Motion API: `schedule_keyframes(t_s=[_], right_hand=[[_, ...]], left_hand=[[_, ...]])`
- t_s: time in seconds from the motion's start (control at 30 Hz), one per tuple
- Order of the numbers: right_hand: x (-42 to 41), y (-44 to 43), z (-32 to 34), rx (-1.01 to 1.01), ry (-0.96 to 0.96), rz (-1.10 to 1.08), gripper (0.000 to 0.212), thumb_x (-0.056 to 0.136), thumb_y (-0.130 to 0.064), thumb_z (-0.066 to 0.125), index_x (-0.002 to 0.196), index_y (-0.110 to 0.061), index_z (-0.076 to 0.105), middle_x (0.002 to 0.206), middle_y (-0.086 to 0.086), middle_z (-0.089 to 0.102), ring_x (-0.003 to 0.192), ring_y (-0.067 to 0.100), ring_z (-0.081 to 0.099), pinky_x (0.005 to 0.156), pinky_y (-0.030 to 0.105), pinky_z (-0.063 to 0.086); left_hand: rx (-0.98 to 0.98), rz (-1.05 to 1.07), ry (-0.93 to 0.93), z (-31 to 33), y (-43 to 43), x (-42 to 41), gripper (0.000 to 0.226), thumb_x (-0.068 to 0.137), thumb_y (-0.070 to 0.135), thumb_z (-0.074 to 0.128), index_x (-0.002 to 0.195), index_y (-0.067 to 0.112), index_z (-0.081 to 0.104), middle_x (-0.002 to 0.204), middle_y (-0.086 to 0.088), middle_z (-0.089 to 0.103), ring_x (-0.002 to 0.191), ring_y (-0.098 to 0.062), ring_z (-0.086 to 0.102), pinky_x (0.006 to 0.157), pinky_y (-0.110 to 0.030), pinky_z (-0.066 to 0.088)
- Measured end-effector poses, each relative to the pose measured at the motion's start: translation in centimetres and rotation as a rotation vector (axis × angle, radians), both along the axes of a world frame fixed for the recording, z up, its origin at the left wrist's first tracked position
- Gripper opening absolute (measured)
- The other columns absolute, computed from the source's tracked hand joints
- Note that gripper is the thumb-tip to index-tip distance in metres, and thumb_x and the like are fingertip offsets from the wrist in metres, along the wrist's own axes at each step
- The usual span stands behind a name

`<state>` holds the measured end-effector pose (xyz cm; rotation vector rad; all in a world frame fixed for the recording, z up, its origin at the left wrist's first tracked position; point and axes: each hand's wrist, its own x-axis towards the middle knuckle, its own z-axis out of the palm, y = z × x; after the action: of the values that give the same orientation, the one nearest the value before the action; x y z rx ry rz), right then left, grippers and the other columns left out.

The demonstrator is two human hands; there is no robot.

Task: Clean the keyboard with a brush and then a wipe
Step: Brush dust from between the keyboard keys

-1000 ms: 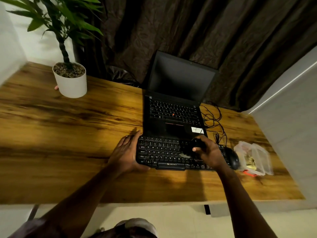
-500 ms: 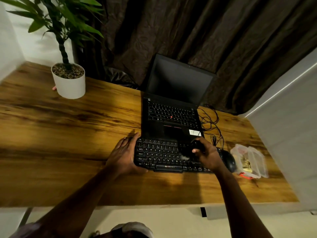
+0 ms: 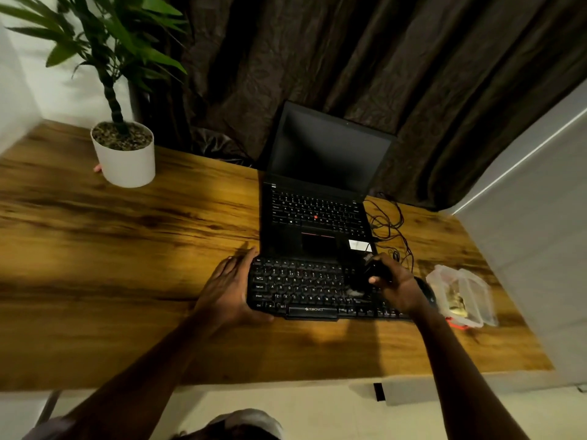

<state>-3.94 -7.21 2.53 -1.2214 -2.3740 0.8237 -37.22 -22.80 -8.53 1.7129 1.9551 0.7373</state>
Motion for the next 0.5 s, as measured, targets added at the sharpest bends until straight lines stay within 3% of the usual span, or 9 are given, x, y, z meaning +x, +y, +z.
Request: schedule_keyframes(t_s=[0.07,0.17,0.2,0.27,0.33,0.4,0.5], right_hand=[[1.1,0.5,0.4,0.009,-0.061,-0.046,0.048,0.089,0.007,0.062,0.113,-0.033,0.051,0.108,0.005,0.059,0.097,0.032,0.062,0.068,0.019,0.057],[1.5,0.9,0.5,-0.014,-0.069,-0.141,0.041,0.091,0.013,0.056,0.118,-0.017,0.054,0.108,0.010,0.057,0.097,0.030,0.058,0.062,0.007,0.049],[1.2,0.6,0.6,0.000,-0.067,-0.138,0.037,0.092,0.013,0.055,0.122,-0.008,0.054,0.110,0.015,0.057,0.094,0.028,0.058,0.062,0.007,0.049],[0.6,0.3,0.2,0.056,-0.080,-0.052,0.038,0.090,0.010,0.059,0.119,-0.015,0.053,0.112,0.013,0.060,0.093,0.026,0.061,0.067,0.014,0.054],[0.3,-0.4,0.4,0.082,-0.072,0.015,0.034,0.089,-0.009,0.068,0.114,-0.028,0.055,0.110,0.011,0.061,0.094,0.030,0.064,0.071,0.031,0.061],[0.8,-0.7,0.4,0.093,-0.030,0.033,0.032,0.085,-0.032,0.069,0.114,-0.035,0.057,0.111,0.012,0.060,0.097,0.026,0.064,0.074,0.040,0.061],[1.5,-0.6,1.1,0.081,-0.044,-0.043,0.041,0.087,-0.014,0.065,0.109,-0.047,0.055,0.103,0.003,0.063,0.092,0.009,0.065,0.074,0.023,0.057]], left_hand=[[-0.003,0.003,0.006,0.0,0.0,0.0,0.154,0.034,0.098,0.061,0.156,0.031,-0.007,0.166,-0.002,0.013,0.152,-0.019,0.013,0.124,-0.037,0.010],[-0.017,0.020,-0.010,0.1,-0.1,0.1,0.153,0.034,0.093,0.066,0.155,0.034,-0.007,0.165,0.000,0.014,0.151,-0.021,0.014,0.124,-0.038,0.012],[-0.020,0.025,-0.016,0.1,-0.2,0.1,0.153,0.034,0.092,0.067,0.155,0.036,-0.008,0.165,0.001,0.015,0.151,-0.022,0.014,0.124,-0.038,0.012],[-0.014,0.024,-0.016,0.3,-0.2,0.2,0.152,0.035,0.091,0.069,0.155,0.036,-0.007,0.164,0.001,0.016,0.150,-0.022,0.014,0.124,-0.037,0.011],[0.000,0.013,-0.008,0.5,-0.2,0.2,0.151,0.037,0.088,0.071,0.156,0.032,-0.005,0.164,0.001,0.016,0.150,-0.019,0.014,0.124,-0.033,0.008],[0.002,0.007,-0.008,0.6,-0.3,0.2,0.151,0.039,0.085,0.073,0.156,0.031,-0.004,0.164,0.001,0.015,0.150,-0.018,0.013,0.123,-0.030,0.005],[-0.016,0.019,-0.019,0.4,-0.2,0.1,0.152,0.036,0.089,0.071,0.155,0.035,-0.005,0.165,0.001,0.015,0.150,-0.021,0.014,0.124,-0.035,0.009]])
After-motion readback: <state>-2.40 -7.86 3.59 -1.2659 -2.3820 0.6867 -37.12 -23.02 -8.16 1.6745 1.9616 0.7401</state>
